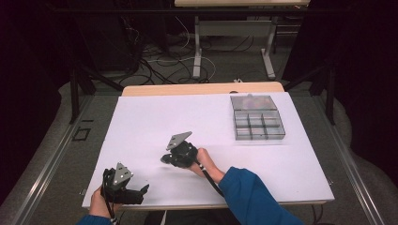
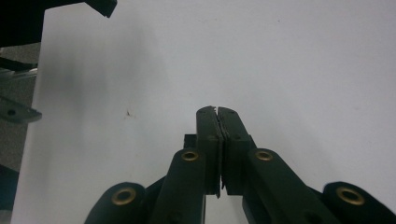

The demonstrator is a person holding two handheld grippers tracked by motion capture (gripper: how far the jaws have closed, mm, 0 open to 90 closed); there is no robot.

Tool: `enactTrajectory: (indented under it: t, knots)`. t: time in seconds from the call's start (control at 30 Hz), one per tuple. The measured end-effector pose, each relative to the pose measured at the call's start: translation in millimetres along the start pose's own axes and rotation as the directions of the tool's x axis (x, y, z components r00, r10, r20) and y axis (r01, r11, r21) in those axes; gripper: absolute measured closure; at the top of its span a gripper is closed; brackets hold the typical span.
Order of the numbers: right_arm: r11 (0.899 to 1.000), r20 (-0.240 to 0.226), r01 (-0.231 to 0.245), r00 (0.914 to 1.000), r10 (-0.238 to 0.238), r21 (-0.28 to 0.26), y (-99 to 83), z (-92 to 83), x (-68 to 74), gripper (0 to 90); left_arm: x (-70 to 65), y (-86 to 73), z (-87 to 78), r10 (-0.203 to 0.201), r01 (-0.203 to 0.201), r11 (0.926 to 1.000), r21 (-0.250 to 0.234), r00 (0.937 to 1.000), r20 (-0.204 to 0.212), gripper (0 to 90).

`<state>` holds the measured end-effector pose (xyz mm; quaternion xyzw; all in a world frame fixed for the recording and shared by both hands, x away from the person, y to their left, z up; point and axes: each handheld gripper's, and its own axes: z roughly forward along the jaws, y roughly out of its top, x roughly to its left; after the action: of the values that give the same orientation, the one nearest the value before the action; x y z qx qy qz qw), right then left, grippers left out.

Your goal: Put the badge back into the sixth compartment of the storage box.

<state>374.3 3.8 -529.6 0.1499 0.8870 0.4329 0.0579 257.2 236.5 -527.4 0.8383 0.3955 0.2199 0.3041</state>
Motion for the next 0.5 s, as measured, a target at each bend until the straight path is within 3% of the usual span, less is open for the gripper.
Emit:
enactTrajectory:
  t: [0.5]
  knots:
    - [0.999, 0.062, -0.037, 0.9974, 0.038, -0.021, -25.1, -44.6, -16.0, 88.7, -0.1, 0.7, 1.3, 0.010, -0.010, 1.0000, 0.001, 1.0000, -0.003, 0.0]
